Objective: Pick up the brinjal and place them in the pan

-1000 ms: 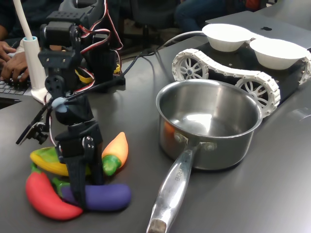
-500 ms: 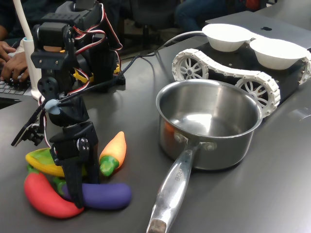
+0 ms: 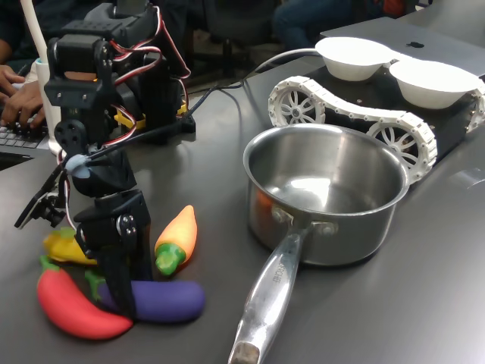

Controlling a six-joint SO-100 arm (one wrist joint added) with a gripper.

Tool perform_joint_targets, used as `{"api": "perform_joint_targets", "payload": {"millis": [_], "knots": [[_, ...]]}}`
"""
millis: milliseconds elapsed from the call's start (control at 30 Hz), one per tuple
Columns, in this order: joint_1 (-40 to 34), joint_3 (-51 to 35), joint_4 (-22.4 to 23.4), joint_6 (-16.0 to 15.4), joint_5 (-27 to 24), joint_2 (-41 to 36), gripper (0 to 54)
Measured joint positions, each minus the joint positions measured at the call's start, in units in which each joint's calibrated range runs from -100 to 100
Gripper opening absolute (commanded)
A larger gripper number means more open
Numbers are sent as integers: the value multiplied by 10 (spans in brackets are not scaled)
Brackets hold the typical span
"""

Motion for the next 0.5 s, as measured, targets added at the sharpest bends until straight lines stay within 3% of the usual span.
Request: {"api": "perform_joint_targets", "payload": {"millis": [500], "knots": [[3, -5, -4, -2, 1, -1, 4]]}}
